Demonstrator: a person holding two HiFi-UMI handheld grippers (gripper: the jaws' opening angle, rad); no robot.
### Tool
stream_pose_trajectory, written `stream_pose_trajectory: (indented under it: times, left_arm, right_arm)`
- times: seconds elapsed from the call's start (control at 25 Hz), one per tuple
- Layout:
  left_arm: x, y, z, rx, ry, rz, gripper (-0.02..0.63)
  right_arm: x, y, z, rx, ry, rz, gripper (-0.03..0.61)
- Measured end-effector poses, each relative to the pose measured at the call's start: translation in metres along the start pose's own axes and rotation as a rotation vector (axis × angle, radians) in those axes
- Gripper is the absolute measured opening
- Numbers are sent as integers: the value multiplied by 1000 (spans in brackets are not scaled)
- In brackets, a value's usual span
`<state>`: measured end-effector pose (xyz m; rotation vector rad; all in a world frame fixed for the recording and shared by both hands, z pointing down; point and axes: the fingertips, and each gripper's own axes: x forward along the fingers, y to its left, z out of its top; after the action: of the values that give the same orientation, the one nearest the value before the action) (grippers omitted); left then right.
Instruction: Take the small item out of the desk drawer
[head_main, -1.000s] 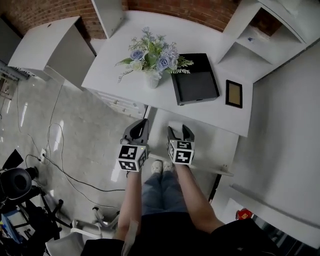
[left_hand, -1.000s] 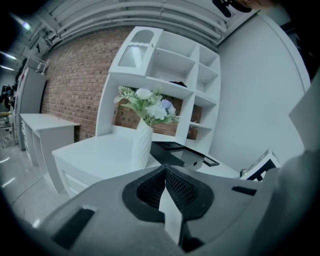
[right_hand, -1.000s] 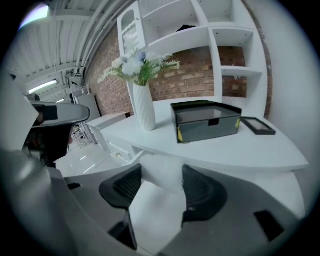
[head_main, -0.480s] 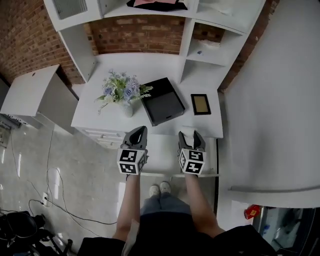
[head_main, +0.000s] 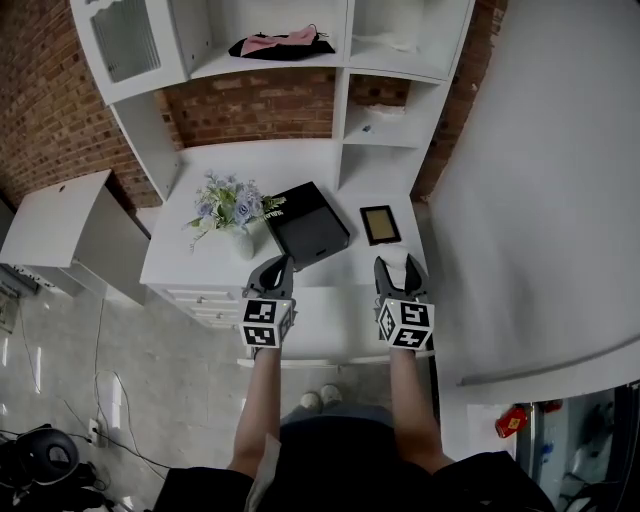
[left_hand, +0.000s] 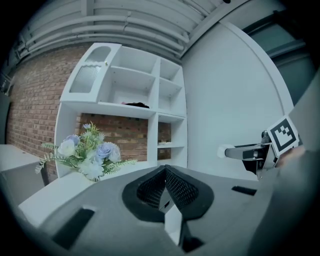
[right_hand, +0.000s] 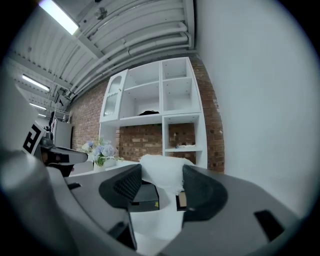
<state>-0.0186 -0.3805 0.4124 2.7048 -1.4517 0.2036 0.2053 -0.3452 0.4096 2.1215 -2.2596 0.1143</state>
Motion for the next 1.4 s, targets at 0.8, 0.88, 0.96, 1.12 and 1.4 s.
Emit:
stream_pose_trajectory:
  times: [0.8,0.88,0.96,1.12,1.4]
  left_arm:
    - [1,0,1,-1,-5,0,9]
    - [2,0,0,-2,-5,7,9]
    - [3,0,-1,-2,-3,7,9]
    - [6,-4,0,0,-1,-6,9]
    - [8,-5,-1,-7,3,-3,9]
  right_arm:
    - [-2,-7,6,-19,-16,-9,252]
    - [-2,-8,5,-19,-16,-9,252]
    - [-2,-10,5,-19,-16,-9,252]
    - [-1,-12,5,-19,-15,-8,252]
    - [1,-11,4,-25,-11,0,252]
